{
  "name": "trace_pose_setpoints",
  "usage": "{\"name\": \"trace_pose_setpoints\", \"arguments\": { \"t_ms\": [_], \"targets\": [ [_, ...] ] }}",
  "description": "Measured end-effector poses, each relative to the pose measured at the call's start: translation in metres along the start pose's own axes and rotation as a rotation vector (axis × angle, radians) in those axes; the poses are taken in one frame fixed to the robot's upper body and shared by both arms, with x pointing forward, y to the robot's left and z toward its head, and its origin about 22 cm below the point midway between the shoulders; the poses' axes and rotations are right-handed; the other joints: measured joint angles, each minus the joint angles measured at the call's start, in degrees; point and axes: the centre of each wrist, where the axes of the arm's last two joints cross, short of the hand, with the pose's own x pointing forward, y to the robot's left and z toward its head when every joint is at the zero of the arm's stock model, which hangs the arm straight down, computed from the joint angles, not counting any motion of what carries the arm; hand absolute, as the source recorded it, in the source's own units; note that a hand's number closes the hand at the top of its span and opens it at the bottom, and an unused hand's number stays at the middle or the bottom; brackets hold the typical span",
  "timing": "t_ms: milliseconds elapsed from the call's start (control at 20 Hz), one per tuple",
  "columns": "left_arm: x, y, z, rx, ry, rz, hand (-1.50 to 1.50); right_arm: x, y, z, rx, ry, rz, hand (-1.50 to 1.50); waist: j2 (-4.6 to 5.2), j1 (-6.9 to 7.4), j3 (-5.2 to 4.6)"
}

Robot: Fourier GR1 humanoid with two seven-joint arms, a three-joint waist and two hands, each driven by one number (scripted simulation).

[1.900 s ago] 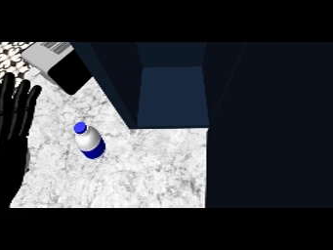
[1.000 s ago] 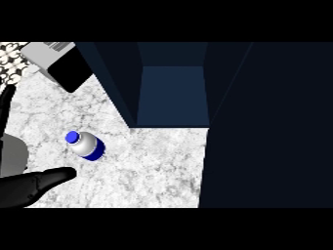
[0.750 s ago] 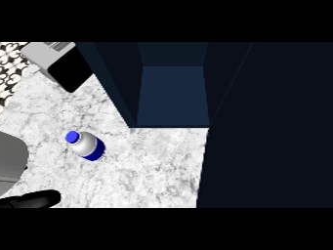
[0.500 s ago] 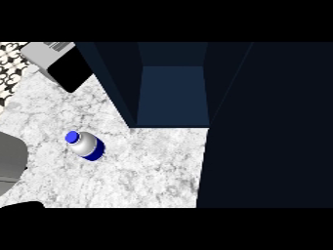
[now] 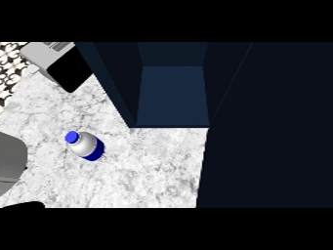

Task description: Pick up the bottled water, place it into the cabinet and close the cabinet

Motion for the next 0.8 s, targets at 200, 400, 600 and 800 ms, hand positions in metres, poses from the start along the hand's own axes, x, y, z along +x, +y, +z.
{"name": "trace_pose_setpoints", "arguments": {
  "t_ms": [200,400,600,800],
  "targets": [
    [-0.003,0.004,-0.002,0.004,0.003,-0.019,-1.50,-0.001,0.001,0.002,-0.007,-0.003,0.007,-1.50,-0.01,-0.15,-0.01],
    [-0.017,0.004,-0.015,0.012,0.019,-0.034,-1.50,-0.001,0.004,0.003,-0.006,0.001,0.006,-1.50,0.02,-0.32,-0.02],
    [-0.030,0.004,-0.017,0.011,0.035,-0.057,-1.50,0.001,0.005,0.004,-0.009,0.006,0.010,-1.50,0.01,-0.35,-0.03],
    [-0.045,0.006,-0.027,0.009,0.050,-0.081,-1.50,-0.002,0.010,0.006,-0.002,0.006,0.001,-1.50,0.01,-0.45,-0.04]
  ]
}}
